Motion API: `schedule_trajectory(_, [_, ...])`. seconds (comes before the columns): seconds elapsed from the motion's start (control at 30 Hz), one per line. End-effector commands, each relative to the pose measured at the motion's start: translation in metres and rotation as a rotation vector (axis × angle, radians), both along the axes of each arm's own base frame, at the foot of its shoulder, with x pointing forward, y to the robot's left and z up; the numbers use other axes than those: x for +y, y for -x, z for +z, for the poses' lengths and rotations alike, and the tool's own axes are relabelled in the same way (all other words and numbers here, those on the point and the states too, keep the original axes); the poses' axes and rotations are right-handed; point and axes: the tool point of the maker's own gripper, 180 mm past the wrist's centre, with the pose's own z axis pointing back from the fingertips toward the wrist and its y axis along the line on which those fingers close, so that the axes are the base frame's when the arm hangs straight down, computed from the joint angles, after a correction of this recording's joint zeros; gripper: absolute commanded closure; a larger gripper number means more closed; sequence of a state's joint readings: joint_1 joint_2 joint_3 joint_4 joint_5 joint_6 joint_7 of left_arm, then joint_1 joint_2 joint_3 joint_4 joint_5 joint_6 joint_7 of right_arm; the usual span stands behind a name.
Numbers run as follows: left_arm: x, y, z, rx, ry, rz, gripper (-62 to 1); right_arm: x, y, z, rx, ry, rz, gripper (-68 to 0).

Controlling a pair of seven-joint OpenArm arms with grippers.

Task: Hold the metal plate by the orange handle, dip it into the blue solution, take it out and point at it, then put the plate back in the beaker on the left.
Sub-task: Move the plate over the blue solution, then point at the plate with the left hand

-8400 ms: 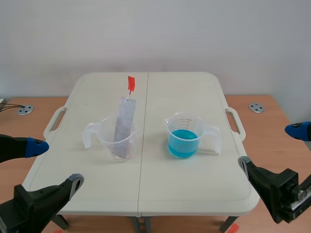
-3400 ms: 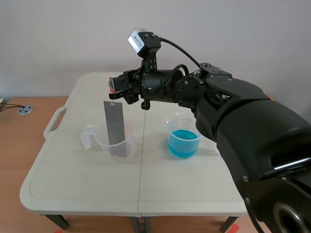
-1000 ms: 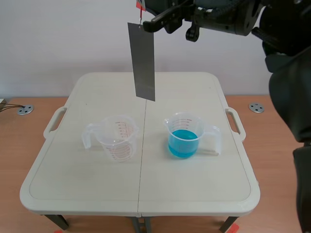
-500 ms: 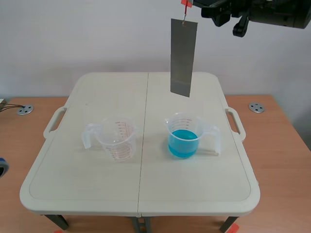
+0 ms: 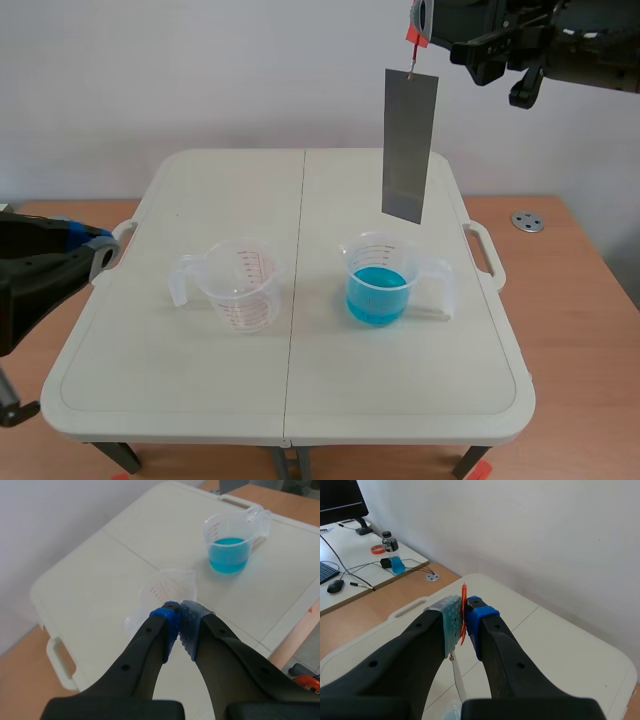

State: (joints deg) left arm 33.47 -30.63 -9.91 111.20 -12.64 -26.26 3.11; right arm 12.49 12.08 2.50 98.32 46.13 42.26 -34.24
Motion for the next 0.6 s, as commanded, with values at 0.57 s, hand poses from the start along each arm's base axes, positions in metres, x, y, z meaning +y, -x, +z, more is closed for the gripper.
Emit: schedule_trajectory(0.57, [-0.060,-0.073,-0.021,-0.027,0.010,-0.128,-1.6,0.003,0.001,0.018,-0.056,-0.013,0.021,-1.3])
